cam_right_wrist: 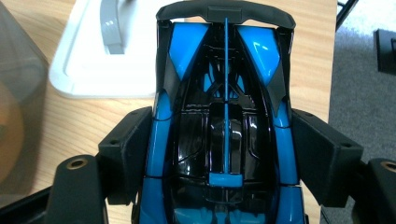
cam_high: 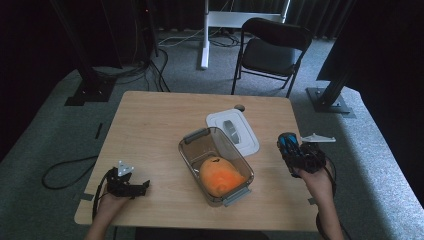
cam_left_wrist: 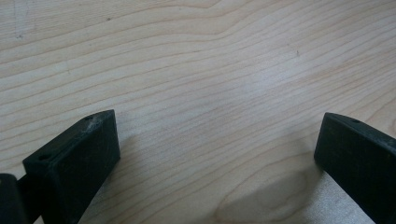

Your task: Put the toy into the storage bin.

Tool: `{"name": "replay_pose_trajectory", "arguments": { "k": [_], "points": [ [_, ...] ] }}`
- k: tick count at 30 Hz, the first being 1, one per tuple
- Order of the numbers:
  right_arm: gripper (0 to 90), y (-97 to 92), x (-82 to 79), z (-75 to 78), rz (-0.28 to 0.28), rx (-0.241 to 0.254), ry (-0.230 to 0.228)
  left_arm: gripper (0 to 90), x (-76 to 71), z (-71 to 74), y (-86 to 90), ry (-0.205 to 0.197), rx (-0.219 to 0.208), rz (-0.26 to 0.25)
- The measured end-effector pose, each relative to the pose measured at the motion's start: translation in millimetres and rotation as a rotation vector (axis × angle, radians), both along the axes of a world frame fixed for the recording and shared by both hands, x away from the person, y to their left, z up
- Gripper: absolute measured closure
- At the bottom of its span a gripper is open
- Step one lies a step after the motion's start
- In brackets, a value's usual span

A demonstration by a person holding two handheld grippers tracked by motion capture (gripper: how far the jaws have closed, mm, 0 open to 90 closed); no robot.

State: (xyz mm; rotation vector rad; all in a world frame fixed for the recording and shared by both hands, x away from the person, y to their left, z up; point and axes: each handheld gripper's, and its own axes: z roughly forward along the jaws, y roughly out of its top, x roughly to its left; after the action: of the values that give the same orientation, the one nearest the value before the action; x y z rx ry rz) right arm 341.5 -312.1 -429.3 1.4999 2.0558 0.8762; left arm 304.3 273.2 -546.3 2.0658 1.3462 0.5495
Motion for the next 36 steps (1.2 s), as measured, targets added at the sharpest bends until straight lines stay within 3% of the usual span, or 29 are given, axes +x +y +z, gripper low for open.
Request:
{"name": "replay_pose_trajectory", "arguments": {
  "k": [21, 36],
  "points": [
    [26.0, 27.8, 0.7, 29.4, 0.096, 0.008, -0.027, 0.5, 0.0, -0.1, -0.1, -0.001, -0.001, 0.001],
    [26.1, 55.6, 2.6, 54.5, 0.168, 0.007, -0.073, 0.5, 0.1, -0.1, 0.0, -0.001, -0.002, 0.001]
  ]
}}
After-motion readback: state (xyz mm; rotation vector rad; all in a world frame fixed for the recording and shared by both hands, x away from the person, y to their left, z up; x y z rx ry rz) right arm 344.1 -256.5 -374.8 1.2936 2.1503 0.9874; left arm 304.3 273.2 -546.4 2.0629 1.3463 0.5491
